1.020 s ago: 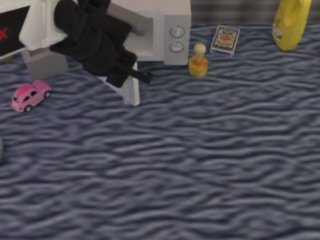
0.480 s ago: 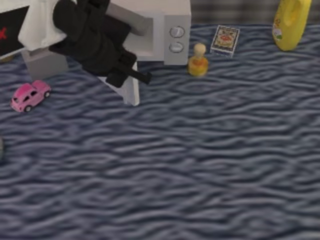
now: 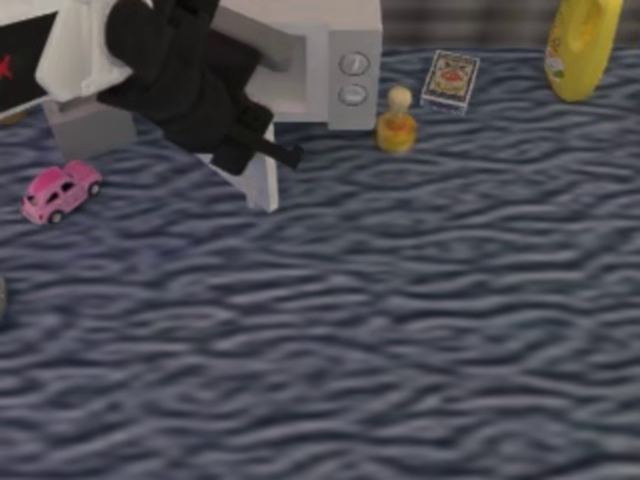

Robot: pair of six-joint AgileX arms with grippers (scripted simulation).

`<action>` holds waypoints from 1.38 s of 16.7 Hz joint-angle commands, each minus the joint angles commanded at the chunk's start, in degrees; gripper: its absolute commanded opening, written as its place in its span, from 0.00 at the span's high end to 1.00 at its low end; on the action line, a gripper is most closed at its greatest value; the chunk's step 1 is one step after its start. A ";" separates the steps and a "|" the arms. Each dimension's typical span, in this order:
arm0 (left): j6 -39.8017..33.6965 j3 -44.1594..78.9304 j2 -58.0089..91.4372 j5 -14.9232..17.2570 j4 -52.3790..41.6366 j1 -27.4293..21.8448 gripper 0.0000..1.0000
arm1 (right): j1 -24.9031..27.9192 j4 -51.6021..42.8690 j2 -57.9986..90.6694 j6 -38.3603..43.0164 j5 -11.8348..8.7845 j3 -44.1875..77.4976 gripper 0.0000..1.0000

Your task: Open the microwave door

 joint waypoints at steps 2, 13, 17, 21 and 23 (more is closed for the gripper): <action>0.00 0.00 0.00 0.00 0.00 0.00 1.00 | 0.00 0.00 0.00 0.00 0.00 0.00 0.00; 3.38 -1.38 -1.00 2.08 -0.27 1.05 1.00 | 0.00 0.00 0.00 0.00 0.00 0.00 0.00; 8.14 -3.24 -2.13 4.44 -1.01 2.92 1.00 | 0.00 0.00 0.00 0.00 0.00 0.00 0.00; 9.52 -3.50 -2.92 5.27 -0.85 3.52 1.00 | 0.00 0.00 0.00 0.00 0.00 0.00 0.00; 9.52 -3.50 -2.92 5.27 -0.85 3.52 1.00 | 0.00 0.00 0.00 0.00 0.00 0.00 0.00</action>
